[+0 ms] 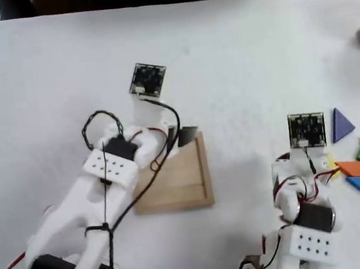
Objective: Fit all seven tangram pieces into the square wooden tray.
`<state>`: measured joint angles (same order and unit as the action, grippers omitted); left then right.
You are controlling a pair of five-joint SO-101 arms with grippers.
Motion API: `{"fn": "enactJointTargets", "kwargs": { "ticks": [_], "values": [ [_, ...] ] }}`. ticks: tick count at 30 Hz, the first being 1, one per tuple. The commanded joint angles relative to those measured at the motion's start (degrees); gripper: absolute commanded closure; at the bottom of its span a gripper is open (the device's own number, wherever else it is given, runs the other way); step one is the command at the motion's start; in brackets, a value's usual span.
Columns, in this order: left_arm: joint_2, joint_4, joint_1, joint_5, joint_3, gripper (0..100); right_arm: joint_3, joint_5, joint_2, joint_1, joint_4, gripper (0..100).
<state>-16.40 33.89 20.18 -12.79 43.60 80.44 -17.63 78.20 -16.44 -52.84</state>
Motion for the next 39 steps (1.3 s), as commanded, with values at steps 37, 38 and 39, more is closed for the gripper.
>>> {"fn": "enactJointTargets", "kwargs": {
  "ticks": [37, 38, 39],
  "values": [
    [4.2, -7.2, 0.0, -1.3, -0.8, 70, -66.8, 2.2, -85.8, -14.3, 3.2, 79.5],
    [4.2, -7.2, 0.0, -1.3, -0.8, 70, -68.8, 2.2, -87.9, -14.4, 3.2, 79.4],
    [4.2, -7.2, 0.0, -1.3, -0.8, 70, -70.9, 2.2, -89.9, -14.4, 3.2, 79.4]
  ]
}}
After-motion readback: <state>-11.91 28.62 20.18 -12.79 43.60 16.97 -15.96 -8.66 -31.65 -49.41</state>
